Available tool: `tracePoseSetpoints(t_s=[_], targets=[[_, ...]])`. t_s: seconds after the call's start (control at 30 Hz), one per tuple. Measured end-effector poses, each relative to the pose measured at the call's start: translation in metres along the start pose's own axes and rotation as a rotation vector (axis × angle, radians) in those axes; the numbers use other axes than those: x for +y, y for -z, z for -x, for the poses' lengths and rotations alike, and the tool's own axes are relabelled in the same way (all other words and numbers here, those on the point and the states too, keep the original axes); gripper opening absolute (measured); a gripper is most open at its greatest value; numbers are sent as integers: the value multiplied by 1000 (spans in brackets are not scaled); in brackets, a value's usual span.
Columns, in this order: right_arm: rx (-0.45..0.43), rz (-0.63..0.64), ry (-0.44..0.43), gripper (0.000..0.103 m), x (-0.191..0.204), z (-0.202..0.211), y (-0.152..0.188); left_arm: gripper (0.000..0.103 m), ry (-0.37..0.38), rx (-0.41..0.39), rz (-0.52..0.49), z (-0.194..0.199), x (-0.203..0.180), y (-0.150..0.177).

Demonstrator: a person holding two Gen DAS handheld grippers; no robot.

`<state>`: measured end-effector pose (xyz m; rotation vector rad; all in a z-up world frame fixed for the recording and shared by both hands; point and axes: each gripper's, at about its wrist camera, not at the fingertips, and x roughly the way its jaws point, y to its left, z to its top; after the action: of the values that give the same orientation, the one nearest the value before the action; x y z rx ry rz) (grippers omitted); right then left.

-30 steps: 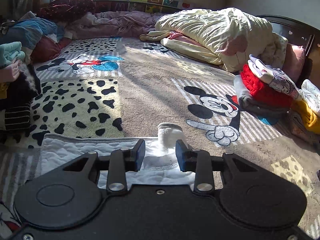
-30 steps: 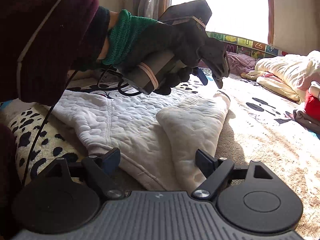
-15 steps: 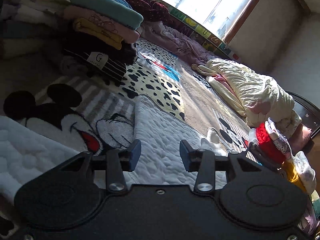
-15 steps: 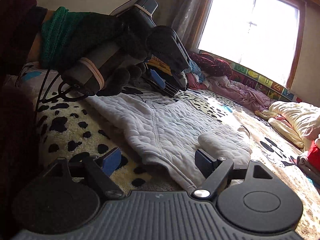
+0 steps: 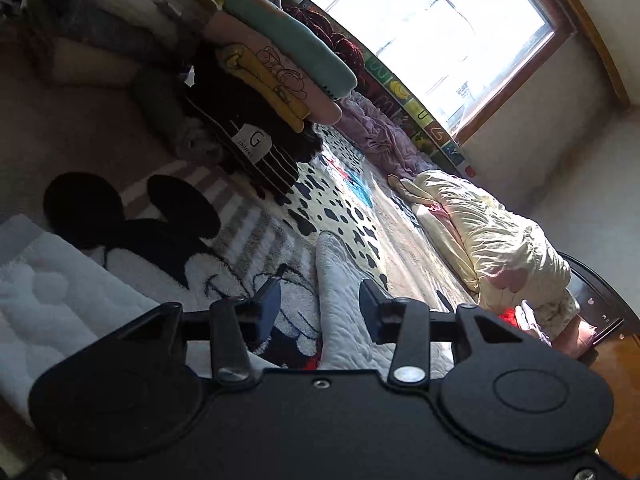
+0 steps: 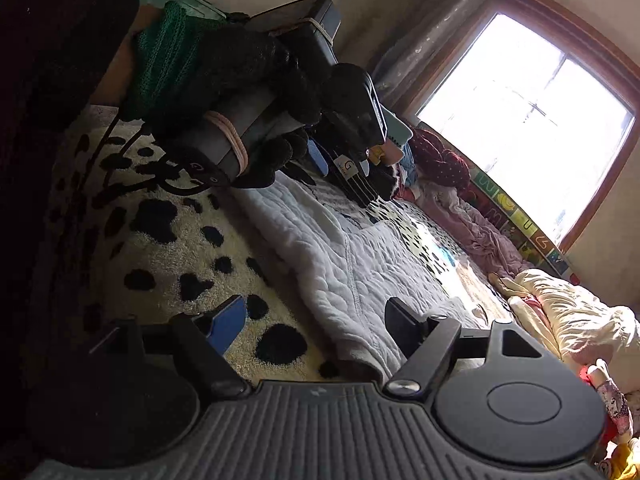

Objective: Fold clothes

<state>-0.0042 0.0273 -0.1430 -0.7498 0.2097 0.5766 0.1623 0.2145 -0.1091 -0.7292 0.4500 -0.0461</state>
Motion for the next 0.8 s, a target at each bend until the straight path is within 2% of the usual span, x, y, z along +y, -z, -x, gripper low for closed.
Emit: tracePoseSetpoints(t_s=[0.13,0.27,0.43,0.47,0.53,0.6,0.73,0.8], targets=[[25,68,18,75,10,-32,-27,41,7,13,-15,2,4,-7],[46,156,21,66,18,-64,-48,41,21,5,-34,2,4,-14],[92,238,3,62,21,-87,-52,41,34,14,-11,-5,11,-21],[94,252,-3,59,21,-89,-53,41,34,23,-7,-8,12,-20],[113,255,-32,47,21,-95,-55,41,35,44,-2,-13,12,-19],[123,230,-57,25,16,-100,-57,41,34,52,-5,-17,10,-18],[33,65,-9,19,-11,-91,-59,41,40,-9,-8,-9,8,-32],[30,-124,-14,19,-37,-86,-55,41,39,-18,19,-10,13,-35]])
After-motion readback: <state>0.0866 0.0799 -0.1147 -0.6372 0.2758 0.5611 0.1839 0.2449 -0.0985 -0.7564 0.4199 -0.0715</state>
